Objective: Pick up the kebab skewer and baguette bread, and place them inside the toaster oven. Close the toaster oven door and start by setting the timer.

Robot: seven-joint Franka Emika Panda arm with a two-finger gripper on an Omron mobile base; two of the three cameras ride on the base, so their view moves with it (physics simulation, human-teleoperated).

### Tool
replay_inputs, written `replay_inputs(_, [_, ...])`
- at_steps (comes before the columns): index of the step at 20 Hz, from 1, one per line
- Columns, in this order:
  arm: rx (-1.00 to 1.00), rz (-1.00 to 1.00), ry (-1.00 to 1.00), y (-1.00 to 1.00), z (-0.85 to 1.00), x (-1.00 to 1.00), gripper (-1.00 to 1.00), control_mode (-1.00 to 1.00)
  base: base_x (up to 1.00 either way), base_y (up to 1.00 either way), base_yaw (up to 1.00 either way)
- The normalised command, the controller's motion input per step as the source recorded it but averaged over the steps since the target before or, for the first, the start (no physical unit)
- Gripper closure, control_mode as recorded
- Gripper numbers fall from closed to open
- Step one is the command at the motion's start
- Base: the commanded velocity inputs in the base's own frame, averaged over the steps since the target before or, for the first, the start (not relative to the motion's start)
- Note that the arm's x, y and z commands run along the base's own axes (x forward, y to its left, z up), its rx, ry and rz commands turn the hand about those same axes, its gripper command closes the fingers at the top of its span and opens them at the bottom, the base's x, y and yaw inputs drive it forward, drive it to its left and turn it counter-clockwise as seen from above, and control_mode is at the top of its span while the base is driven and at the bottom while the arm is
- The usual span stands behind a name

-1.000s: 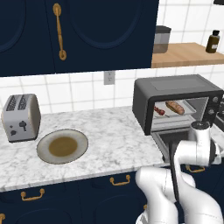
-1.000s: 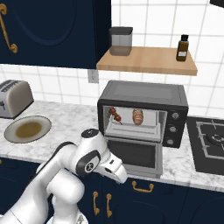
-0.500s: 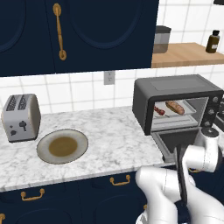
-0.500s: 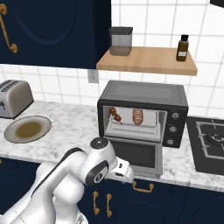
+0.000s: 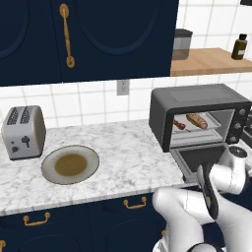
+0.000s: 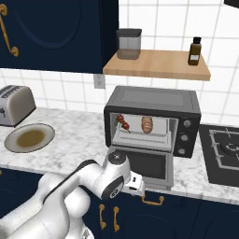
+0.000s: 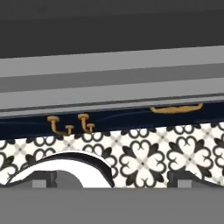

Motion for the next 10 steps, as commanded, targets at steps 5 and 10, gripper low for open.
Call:
replay_inputs(5, [0.08, 0.02, 0.00, 0.00, -0.22, 0.32, -1.00, -1.00, 0.00, 0.00, 0.00])
replay_inputs(10, [0.04, 0.01, -0.02, 0.00, -0.08, 0.35, -1.00, -1.00, 0.00, 0.00, 0.00])
